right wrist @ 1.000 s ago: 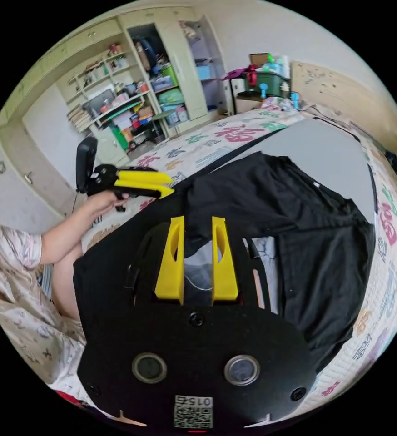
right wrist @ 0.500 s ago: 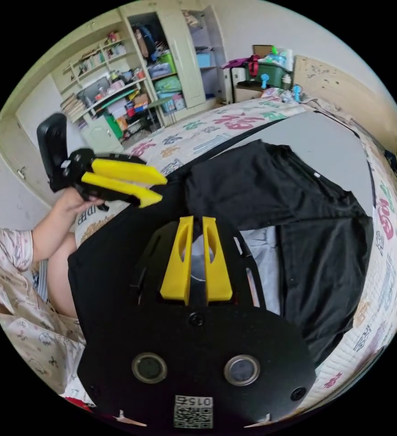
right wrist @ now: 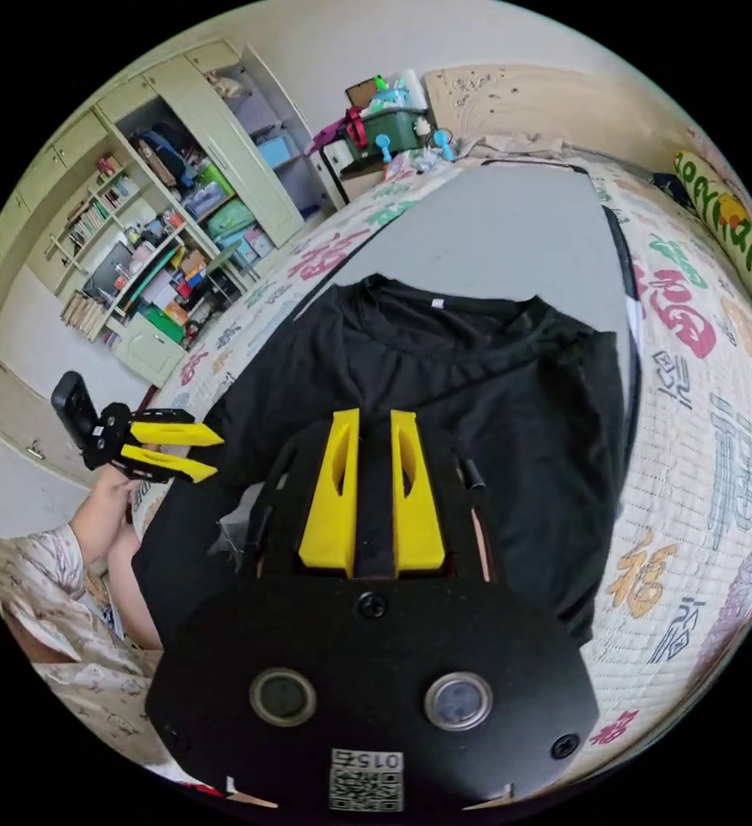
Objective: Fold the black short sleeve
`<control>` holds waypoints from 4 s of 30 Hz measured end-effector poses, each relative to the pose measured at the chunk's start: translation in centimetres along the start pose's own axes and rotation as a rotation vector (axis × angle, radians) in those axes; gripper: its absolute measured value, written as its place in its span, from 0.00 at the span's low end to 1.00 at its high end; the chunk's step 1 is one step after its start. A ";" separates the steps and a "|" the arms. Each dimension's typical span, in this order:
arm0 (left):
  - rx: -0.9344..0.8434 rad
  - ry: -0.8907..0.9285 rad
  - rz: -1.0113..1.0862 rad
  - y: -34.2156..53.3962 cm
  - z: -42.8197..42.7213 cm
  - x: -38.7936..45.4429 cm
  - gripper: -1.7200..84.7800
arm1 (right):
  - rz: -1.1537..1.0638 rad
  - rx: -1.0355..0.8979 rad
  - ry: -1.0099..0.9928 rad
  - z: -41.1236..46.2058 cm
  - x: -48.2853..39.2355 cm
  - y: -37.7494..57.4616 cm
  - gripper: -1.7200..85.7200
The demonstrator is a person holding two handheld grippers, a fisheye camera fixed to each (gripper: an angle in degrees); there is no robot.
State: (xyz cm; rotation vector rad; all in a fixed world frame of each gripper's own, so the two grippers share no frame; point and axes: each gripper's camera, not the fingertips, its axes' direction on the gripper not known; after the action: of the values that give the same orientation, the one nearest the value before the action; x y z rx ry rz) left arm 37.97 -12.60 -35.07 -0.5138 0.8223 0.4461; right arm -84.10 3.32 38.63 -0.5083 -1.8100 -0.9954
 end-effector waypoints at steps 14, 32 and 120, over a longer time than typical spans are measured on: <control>0.033 -0.177 -0.319 -17.8 8.4 -24.1 0.16 | 0.157 0.108 0.251 -4.0 12.0 -11.6 0.16; 0.060 -0.224 -0.181 -17.7 7.4 -24.0 0.03 | 0.103 0.151 0.282 -5.0 9.7 -8.1 0.03; 0.223 0.194 0.181 36.5 2.1 -11.1 0.15 | 0.312 0.482 0.025 -33.6 7.8 50.2 0.15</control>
State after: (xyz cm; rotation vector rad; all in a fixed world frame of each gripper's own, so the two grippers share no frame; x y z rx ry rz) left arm 12.10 15.57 -34.48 -0.2785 1.0967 0.4681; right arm -33.43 4.43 72.49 -0.4528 -1.8000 -0.3336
